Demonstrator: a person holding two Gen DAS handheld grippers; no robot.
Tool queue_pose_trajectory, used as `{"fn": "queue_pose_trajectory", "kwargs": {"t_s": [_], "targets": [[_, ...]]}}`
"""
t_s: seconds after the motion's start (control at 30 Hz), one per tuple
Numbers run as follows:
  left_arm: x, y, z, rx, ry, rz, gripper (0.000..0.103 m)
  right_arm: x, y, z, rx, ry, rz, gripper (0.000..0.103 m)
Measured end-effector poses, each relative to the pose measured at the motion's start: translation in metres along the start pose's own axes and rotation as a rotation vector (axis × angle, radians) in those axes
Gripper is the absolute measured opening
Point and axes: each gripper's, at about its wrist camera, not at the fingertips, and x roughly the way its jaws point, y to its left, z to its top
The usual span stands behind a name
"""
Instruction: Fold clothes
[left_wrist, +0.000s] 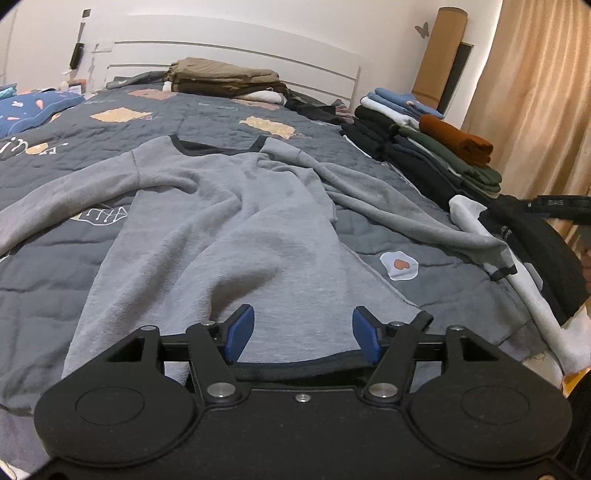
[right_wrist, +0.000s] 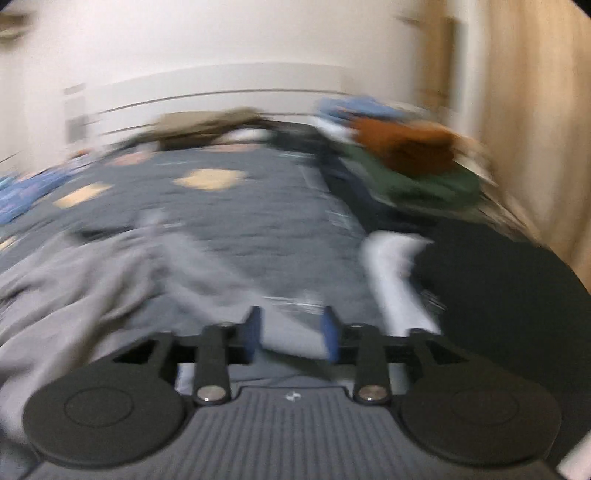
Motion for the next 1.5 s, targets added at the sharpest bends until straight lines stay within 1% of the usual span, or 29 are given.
{"fn": "queue_pose_trajectory", "kwargs": {"t_s": [0.1, 0.17, 0.2, 0.23, 0.33, 0.4, 0.57, 0.8, 0.83, 0.9, 0.93, 0.97, 1.1, 1.13, 1.3, 1.33, 1.37, 1.43, 1.5], "targets": [[0.0, -0.002, -0.001, 0.004, 0.003, -0.004, 0.059, -0.004, 0.045, -0.021, -0.179, 0.033, 0.176, 0.051], [-0.001, -0.003, 0.0, 0.004, 0.003, -0.004, 0.059, 0.002, 0.074, -0.045, -0.264, 0.061, 0.264, 0.052], [-0.001, -0.003, 0.0, 0.003, 0.002, -0.004, 0.059, 0.005, 0.085, -0.055, -0.3, 0.076, 0.287, 0.052], [-0.002, -0.003, 0.0, 0.001, 0.001, -0.005, 0.059, 0.009, 0.096, -0.064, -0.339, 0.095, 0.296, 0.052], [-0.005, -0.004, -0.001, 0.001, -0.005, -0.006, 0.06, 0.019, 0.118, -0.087, -0.466, 0.129, 0.288, 0.052], [-0.006, -0.004, -0.001, 0.001, -0.008, -0.007, 0.061, 0.025, 0.121, -0.093, -0.478, 0.139, 0.252, 0.052], [-0.005, -0.003, 0.0, 0.004, -0.004, -0.005, 0.061, 0.042, 0.11, -0.091, -0.374, 0.139, 0.241, 0.051], [-0.004, -0.003, -0.001, 0.002, 0.002, -0.007, 0.061, 0.055, 0.124, -0.102, -0.419, 0.153, 0.228, 0.05], [-0.004, -0.003, -0.001, 0.002, 0.003, -0.007, 0.061, 0.057, 0.125, -0.102, -0.411, 0.147, 0.226, 0.047], [-0.003, -0.003, -0.002, 0.006, 0.006, -0.006, 0.062, 0.06, 0.124, -0.099, -0.388, 0.132, 0.227, 0.039], [-0.003, -0.003, -0.002, 0.007, 0.008, -0.006, 0.062, 0.061, 0.124, -0.097, -0.374, 0.123, 0.229, 0.02], [-0.003, -0.003, -0.003, 0.009, 0.011, -0.005, 0.062, 0.061, 0.124, -0.096, -0.366, 0.119, 0.232, 0.006], [-0.001, -0.005, -0.003, 0.011, 0.018, -0.006, 0.062, 0.07, 0.131, -0.1, -0.38, 0.125, 0.227, 0.006], [0.0, -0.005, -0.003, 0.011, 0.019, -0.005, 0.062, 0.073, 0.132, -0.1, -0.369, 0.132, 0.226, 0.01], [0.0, -0.003, -0.003, 0.007, 0.022, -0.001, 0.062, 0.082, 0.131, -0.103, -0.312, 0.15, 0.228, 0.01], [0.0, -0.003, -0.002, 0.005, 0.021, 0.0, 0.062, 0.08, 0.129, -0.102, -0.291, 0.149, 0.229, 0.009], [0.0, -0.003, -0.002, 0.004, 0.018, 0.002, 0.062, 0.079, 0.127, -0.1, -0.27, 0.148, 0.229, 0.005], [-0.001, -0.001, -0.001, -0.002, 0.012, 0.005, 0.062, 0.074, 0.121, -0.096, -0.214, 0.142, 0.226, 0.003], [-0.003, 0.001, 0.0, -0.012, 0.002, 0.01, 0.062, 0.061, 0.109, -0.088, -0.11, 0.121, 0.229, 0.003]]}}
